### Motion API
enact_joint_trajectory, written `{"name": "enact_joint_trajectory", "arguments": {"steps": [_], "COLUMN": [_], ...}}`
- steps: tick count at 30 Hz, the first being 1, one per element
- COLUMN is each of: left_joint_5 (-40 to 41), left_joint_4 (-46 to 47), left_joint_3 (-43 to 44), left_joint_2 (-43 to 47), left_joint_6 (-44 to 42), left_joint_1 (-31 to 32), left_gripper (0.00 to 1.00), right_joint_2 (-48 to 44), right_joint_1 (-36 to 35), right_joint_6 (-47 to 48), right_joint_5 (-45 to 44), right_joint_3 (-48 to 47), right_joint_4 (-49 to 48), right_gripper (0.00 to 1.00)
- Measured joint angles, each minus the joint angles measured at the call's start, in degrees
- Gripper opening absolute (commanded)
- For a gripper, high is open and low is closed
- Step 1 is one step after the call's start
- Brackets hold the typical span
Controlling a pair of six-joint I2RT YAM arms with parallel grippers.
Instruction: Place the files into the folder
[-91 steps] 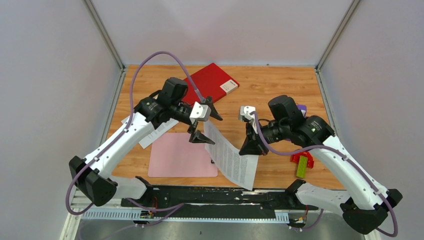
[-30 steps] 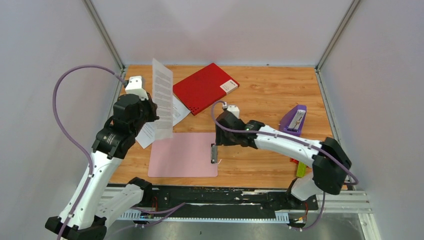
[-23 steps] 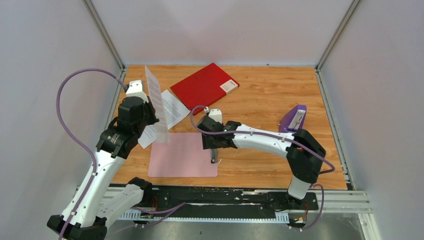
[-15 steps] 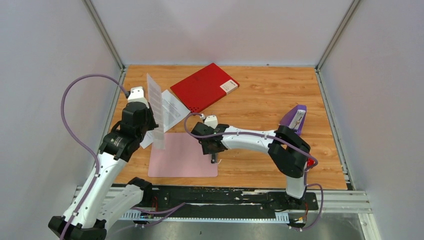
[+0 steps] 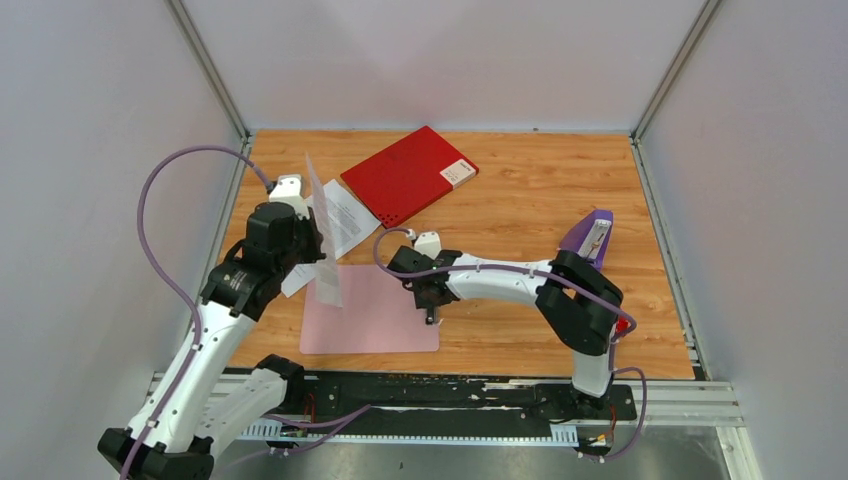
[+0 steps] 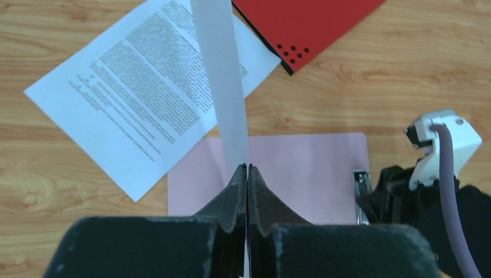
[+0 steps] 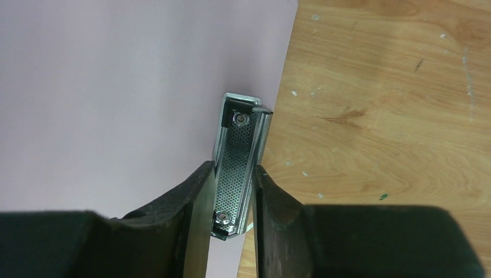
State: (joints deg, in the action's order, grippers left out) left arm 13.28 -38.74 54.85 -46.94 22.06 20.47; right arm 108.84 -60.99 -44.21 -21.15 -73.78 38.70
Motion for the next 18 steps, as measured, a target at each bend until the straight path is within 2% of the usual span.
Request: {"name": "enact_joint_trajectory", "arguments": {"steps": [4,9,18], "left_joint_5": [-7.1,-17.8,-37.1], "left_joint_4": [-0.7,-3.7,-9.7], "left_joint_3": [0.9,6.3,7.9], "left_joint_2": [-1.9,-7.0,-14.0], "left_joint_6": [-3.0,-7.1,-14.4], "left_joint_1": [0.0,0.0,1.0], "left_gripper": [0.00,0.00,0.00], "right_joint_2": [-2.8,-9.0,-18.7], "right_joint_1": [1.9,6.3,18.0], "right_joint_6": [1.4,4.0,14.6], "right_joint_5": [0.1,1.3,8.4], "right_joint_3": [4.0,12.0,22.4], "right_joint_4": [-2.6,-6.1,-9.0], "right_gripper": [0.23,0.25,0.27]}}
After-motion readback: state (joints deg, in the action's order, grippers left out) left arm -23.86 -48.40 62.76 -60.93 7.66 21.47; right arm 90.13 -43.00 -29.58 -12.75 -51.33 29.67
